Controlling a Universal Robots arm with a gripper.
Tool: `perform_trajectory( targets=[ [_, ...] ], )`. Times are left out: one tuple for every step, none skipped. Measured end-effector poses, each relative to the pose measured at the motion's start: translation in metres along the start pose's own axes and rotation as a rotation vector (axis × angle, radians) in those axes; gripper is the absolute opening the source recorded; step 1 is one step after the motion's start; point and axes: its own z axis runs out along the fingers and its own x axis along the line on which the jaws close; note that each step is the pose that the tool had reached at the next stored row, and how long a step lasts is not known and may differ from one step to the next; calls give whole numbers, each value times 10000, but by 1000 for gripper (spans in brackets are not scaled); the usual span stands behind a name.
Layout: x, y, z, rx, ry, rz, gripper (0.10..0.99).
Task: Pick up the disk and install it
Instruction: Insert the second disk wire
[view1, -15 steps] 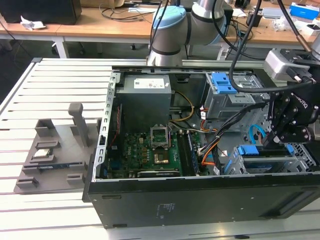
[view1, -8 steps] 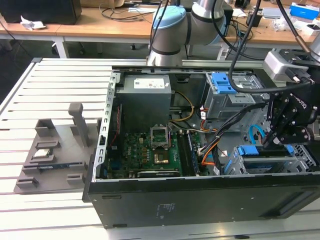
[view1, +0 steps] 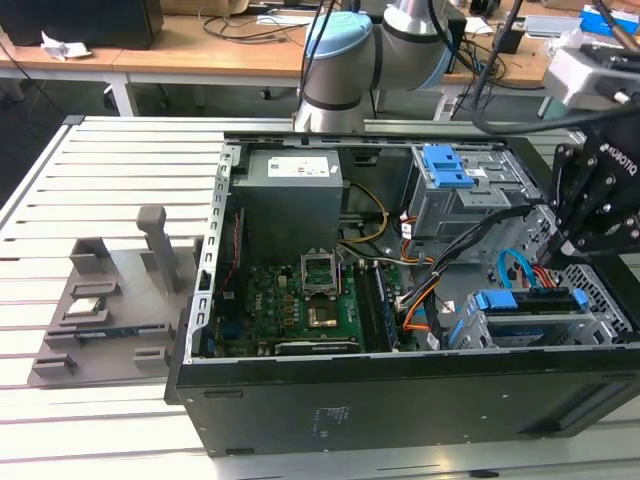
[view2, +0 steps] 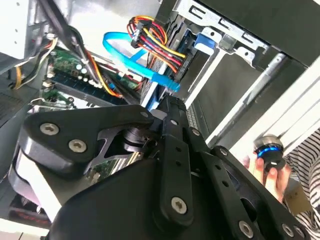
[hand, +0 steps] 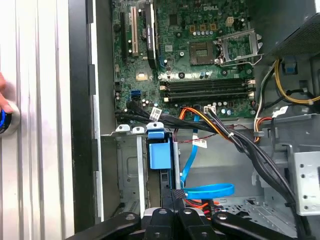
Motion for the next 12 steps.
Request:
perform_trajectory(
  targets=[
    [-3,5,-47,0,-1,0,102],
    [-2,13,-151,1,3,0,102],
    [1,17,-190,0,-2,0,102],
    [2,18,-203,0,0,0,102],
    [2,19,-211,-1,-8,-1,102],
    [2,19,-210,-1,-9,-2,102],
    [2,19,-210,-1,-9,-1,102],
    [2,19,-211,0,-8,-1,102],
    [3,19,-211,0,-7,-1,102],
    [2,19,-212,0,-7,-1,102],
    [2,19,-211,0,-8,-1,102],
    [2,19,-211,0,-8,-1,102]
  ],
)
